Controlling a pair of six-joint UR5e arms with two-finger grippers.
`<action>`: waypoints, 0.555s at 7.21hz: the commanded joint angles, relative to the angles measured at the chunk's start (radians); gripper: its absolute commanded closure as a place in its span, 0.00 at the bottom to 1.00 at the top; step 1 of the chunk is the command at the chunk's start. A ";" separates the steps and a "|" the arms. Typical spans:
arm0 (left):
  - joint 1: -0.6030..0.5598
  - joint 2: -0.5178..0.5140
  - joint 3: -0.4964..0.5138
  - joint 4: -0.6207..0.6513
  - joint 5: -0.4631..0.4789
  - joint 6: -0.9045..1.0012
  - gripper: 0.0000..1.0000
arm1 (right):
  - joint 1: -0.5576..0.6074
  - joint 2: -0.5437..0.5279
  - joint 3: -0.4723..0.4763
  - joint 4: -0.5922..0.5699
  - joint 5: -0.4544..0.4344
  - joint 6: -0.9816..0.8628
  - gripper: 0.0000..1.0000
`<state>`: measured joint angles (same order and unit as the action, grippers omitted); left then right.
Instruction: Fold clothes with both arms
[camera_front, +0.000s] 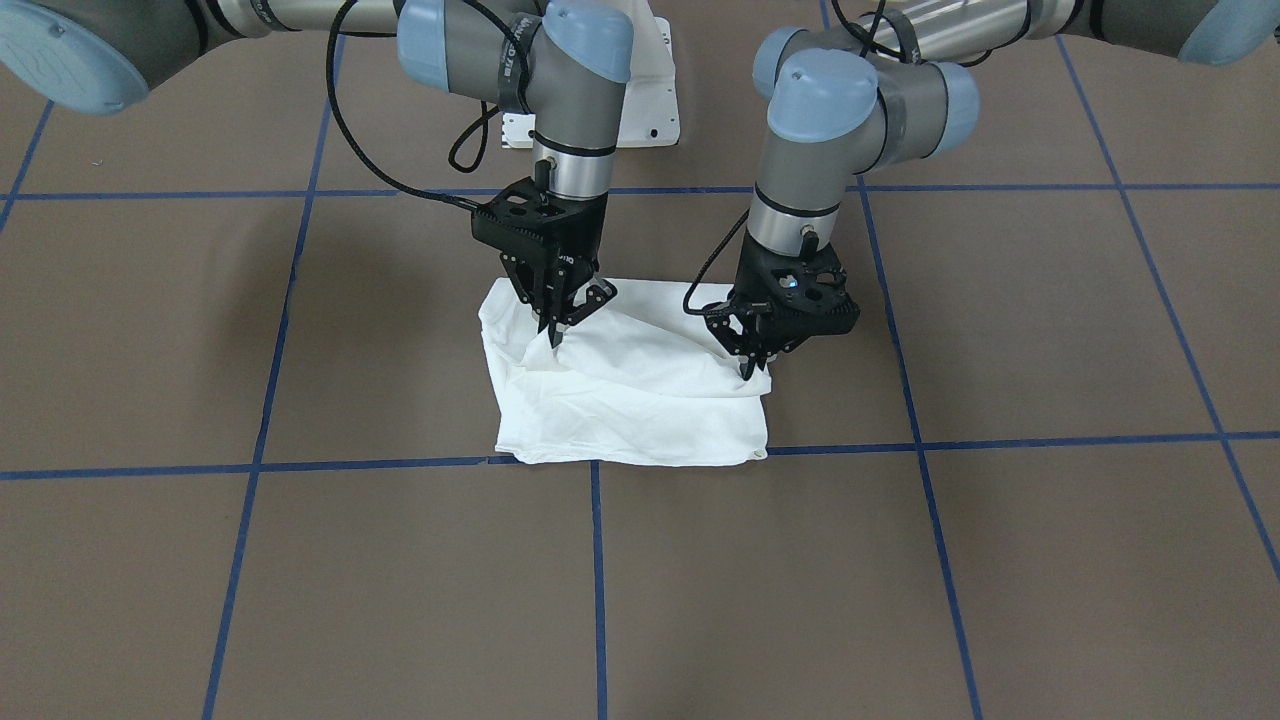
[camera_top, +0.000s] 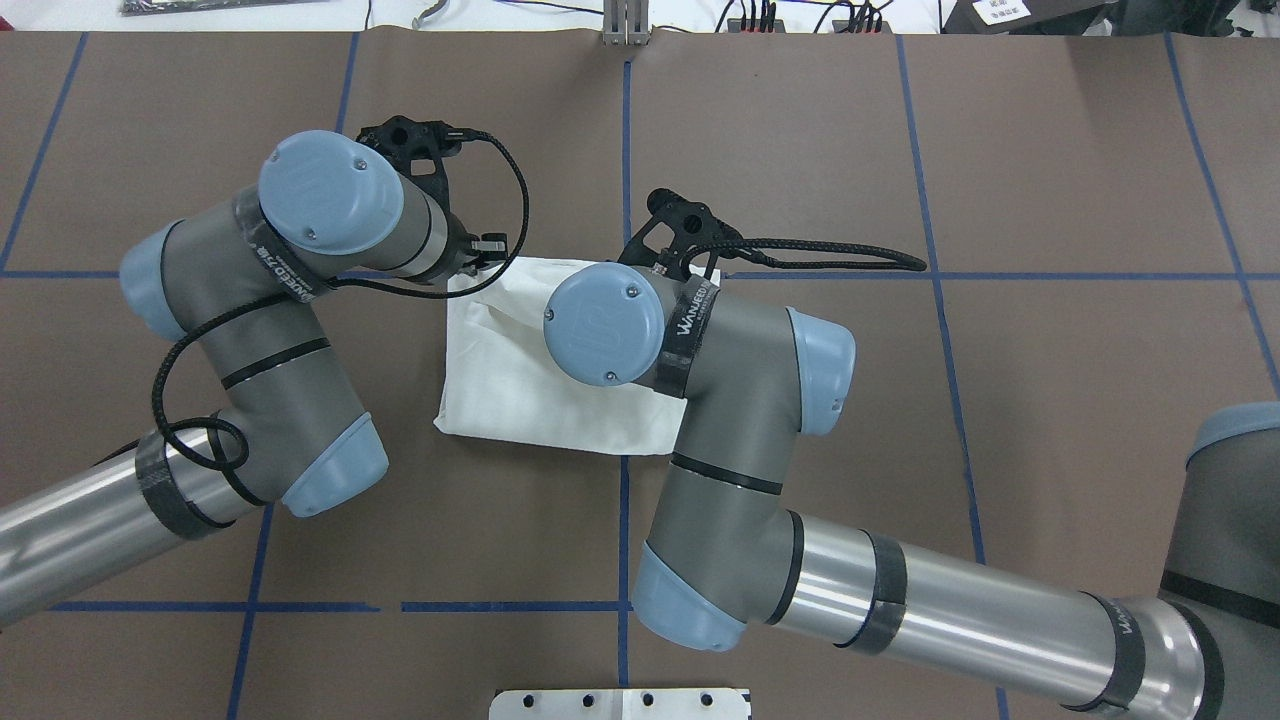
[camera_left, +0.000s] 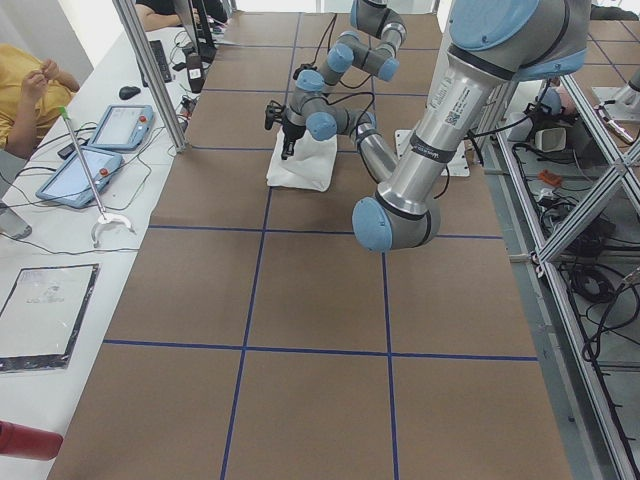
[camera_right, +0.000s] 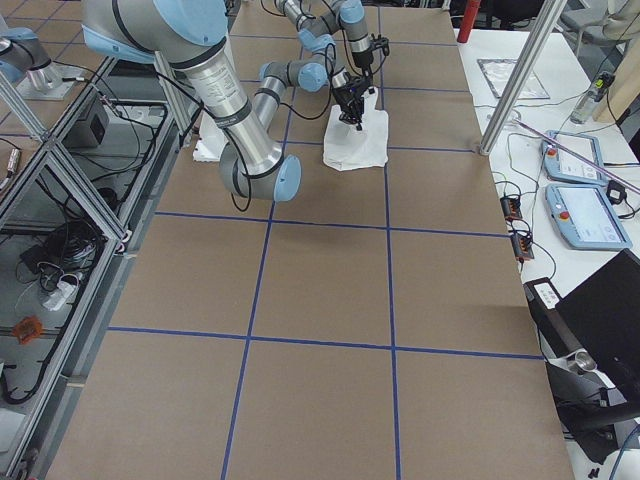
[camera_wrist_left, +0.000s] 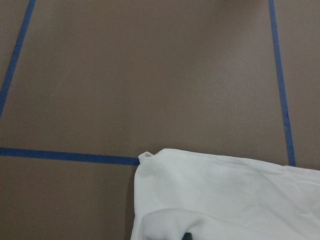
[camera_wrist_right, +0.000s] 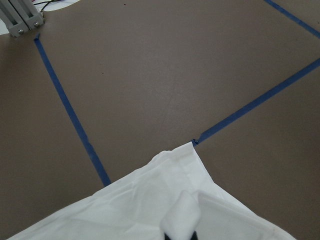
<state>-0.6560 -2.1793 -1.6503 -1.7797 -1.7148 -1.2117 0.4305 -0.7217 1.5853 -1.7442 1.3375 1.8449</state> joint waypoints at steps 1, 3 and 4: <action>-0.004 -0.031 0.137 -0.093 0.027 0.004 1.00 | 0.020 0.019 -0.094 0.061 0.000 -0.066 0.58; -0.026 -0.027 0.121 -0.096 0.021 0.099 0.00 | 0.056 0.037 -0.110 0.057 0.044 -0.104 0.00; -0.071 -0.010 0.059 -0.087 0.002 0.215 0.00 | 0.071 0.063 -0.105 0.054 0.113 -0.137 0.00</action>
<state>-0.6859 -2.2029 -1.5409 -1.8719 -1.6961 -1.1084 0.4799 -0.6849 1.4800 -1.6878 1.3828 1.7417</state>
